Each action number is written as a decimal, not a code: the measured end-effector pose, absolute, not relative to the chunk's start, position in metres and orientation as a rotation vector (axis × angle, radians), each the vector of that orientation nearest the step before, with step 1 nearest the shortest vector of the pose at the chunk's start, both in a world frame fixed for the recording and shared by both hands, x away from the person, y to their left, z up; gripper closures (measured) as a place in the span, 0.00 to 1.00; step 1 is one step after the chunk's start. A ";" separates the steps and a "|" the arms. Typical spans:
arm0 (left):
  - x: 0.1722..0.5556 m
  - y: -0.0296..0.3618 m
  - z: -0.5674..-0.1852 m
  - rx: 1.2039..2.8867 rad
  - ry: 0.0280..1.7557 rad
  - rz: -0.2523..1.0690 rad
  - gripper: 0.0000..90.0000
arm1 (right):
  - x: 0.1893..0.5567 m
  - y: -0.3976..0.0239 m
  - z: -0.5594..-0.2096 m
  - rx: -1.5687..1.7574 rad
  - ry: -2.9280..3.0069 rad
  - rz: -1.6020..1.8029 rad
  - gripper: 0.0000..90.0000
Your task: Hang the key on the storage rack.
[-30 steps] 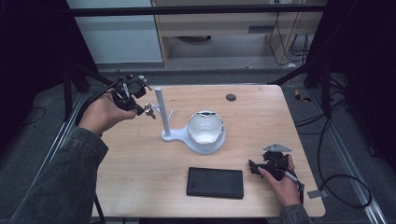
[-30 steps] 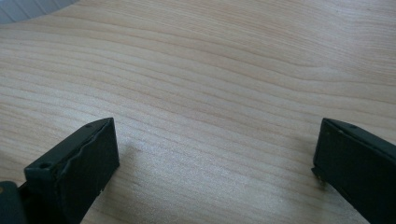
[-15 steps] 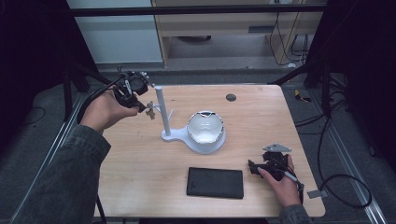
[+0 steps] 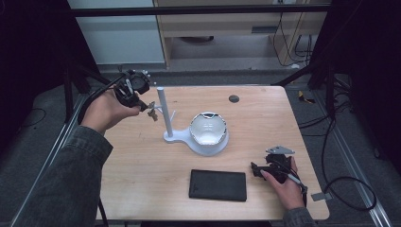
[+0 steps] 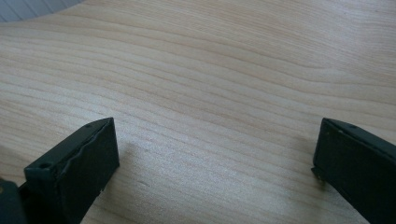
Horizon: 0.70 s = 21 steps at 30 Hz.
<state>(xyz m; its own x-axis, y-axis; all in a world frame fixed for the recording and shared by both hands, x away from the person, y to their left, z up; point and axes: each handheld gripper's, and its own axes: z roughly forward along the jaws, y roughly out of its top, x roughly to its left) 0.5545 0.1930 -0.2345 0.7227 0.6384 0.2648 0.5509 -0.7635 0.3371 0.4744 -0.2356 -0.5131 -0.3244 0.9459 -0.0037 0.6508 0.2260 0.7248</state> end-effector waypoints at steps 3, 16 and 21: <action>0.555 0.190 -0.235 2.691 0.941 0.558 0.98 | 0.474 -0.235 -0.513 1.466 2.061 0.877 0.00; 0.558 0.184 -0.237 2.687 0.914 0.595 0.98 | 0.474 -0.234 -0.513 1.455 2.070 0.884 0.00; 0.558 0.184 -0.238 2.654 0.904 0.616 0.97 | 0.474 -0.234 -0.513 1.455 2.071 0.884 0.00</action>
